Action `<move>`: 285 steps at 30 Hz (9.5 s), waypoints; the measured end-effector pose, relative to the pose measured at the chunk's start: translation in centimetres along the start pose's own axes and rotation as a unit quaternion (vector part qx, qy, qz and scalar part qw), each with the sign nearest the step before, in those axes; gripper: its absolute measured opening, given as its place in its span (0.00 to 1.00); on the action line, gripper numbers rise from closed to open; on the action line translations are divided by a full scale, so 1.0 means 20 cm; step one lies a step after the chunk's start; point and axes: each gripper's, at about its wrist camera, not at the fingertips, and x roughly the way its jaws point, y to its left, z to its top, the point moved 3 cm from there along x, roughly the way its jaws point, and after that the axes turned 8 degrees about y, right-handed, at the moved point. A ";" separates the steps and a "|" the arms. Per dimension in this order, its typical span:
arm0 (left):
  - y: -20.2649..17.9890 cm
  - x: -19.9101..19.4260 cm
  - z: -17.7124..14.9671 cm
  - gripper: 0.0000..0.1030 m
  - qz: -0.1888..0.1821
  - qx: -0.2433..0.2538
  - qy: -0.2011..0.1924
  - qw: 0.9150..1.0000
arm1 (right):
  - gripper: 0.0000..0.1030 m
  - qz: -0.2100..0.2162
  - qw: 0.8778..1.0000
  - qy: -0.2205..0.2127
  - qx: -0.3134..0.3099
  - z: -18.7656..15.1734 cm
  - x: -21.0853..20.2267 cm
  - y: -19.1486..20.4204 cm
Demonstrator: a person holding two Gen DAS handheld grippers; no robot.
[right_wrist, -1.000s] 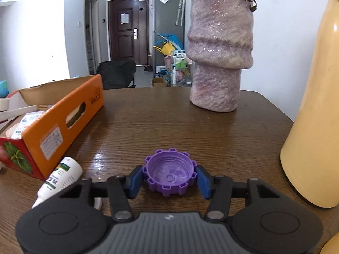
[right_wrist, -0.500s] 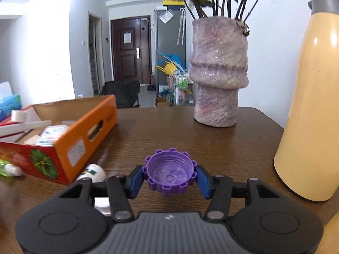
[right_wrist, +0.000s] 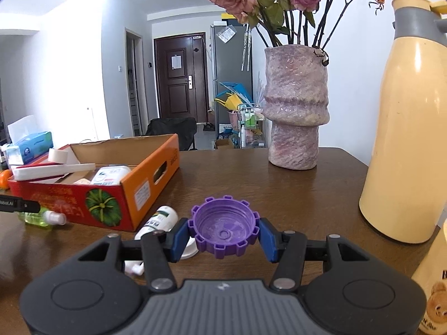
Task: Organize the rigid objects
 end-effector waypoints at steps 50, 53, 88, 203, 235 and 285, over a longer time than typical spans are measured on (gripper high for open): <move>-0.14 -0.02 -0.10 0.91 -0.046 0.121 -0.005 0.992 | 0.51 0.000 1.000 -0.002 0.000 -0.07 -0.09 0.08; -0.17 0.03 -0.12 0.79 -0.053 0.141 0.011 0.989 | 0.51 -0.001 1.000 0.001 -0.001 -0.07 -0.08 0.08; -0.31 -0.27 -0.37 0.82 -0.081 0.146 0.010 0.986 | 0.51 0.030 0.999 -0.012 -0.005 -0.09 -0.17 0.16; -0.29 -0.06 0.74 0.31 0.009 0.030 -0.044 0.999 | 0.51 0.071 0.996 0.056 0.001 0.70 0.45 0.85; -0.13 -0.04 0.63 1.00 0.011 0.011 -0.044 0.999 | 1.00 0.073 0.995 0.059 -0.029 0.60 0.48 0.80; -0.23 -0.34 0.01 1.00 -0.024 0.016 -0.004 1.000 | 1.00 0.030 0.997 0.066 -0.030 0.09 -0.07 0.28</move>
